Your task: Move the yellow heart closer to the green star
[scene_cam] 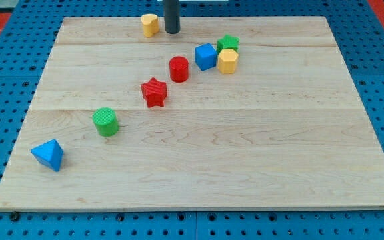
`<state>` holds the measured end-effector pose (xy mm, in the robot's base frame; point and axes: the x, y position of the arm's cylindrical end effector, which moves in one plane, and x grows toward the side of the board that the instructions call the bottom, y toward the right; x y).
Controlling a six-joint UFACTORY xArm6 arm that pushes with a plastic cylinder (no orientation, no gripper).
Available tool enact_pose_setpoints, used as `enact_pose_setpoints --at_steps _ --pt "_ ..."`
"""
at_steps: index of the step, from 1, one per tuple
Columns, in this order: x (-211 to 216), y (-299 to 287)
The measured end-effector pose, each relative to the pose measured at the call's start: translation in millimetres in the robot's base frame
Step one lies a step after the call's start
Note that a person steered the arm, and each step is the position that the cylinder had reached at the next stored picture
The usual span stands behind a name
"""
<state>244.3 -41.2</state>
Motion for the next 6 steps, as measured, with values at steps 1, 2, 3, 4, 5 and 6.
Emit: enact_pose_setpoints --at_steps 1,2,3,4,5,6 --pt "57.0 -78.4" --pt "17.2 -174.6" --pt "-13.8 -135.4" --pt "-13.8 -96.6" --pt "-20.9 -102.7" --pt "-26.6 -132.5"
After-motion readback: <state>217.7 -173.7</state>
